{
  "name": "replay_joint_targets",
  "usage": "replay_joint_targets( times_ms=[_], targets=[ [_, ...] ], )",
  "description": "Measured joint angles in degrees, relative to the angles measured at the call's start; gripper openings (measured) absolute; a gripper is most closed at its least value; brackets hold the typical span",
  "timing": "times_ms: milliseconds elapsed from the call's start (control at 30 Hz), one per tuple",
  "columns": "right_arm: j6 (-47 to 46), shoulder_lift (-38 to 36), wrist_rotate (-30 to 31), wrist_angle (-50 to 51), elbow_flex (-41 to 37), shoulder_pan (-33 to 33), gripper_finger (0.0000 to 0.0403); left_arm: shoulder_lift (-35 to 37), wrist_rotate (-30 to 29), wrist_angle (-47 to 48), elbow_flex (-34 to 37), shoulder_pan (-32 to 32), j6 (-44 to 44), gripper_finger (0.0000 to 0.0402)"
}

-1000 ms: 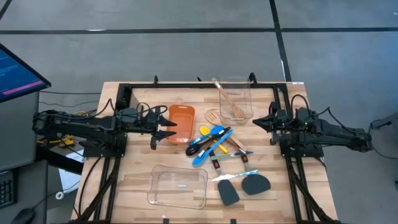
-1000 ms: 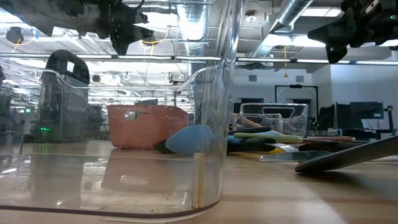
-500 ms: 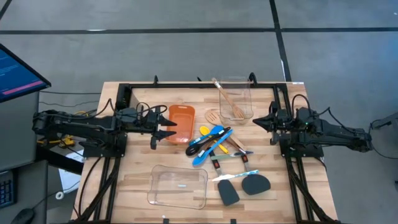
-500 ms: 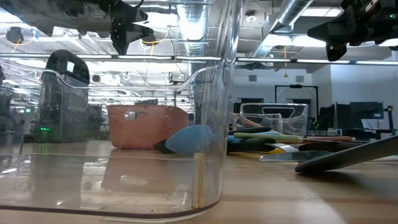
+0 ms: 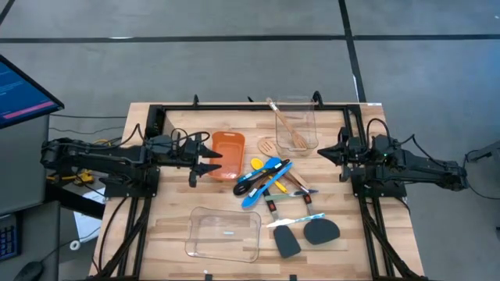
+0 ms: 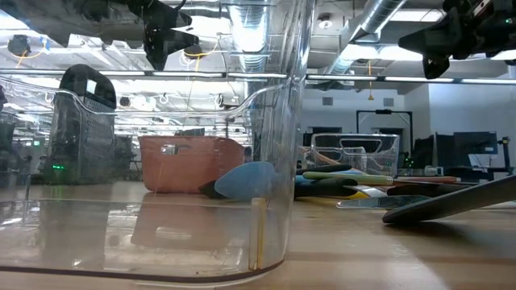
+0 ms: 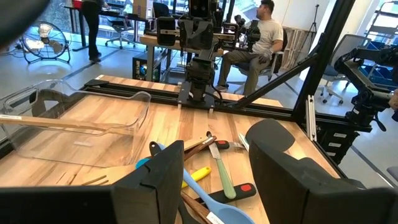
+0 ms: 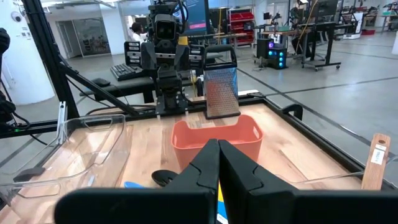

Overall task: Pick & Place Kitchen Items
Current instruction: Put the black spatula into the top transparent bin

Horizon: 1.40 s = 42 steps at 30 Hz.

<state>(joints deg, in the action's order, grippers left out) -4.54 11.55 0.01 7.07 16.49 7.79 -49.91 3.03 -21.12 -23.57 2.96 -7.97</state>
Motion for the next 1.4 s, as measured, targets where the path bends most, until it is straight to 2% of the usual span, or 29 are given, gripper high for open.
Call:
replay_joint_targets(
  times_ms=[667,1100,1400],
  targets=[
    [0.17,0.00,0.00,0.04,0.00,0.02,0.0001,0.00,0.00,-0.10,0.00,-0.02,-0.02,0.0169],
    [0.40,0.00,0.01,0.33,0.00,0.02,0.0001,0.00,0.00,-8.68,0.00,0.00,-0.46,0.0169],
    [0.44,0.00,0.00,0.42,0.00,0.02,0.0001,-0.04,0.00,-9.89,0.00,0.00,-0.46,0.0169]
  ],
)
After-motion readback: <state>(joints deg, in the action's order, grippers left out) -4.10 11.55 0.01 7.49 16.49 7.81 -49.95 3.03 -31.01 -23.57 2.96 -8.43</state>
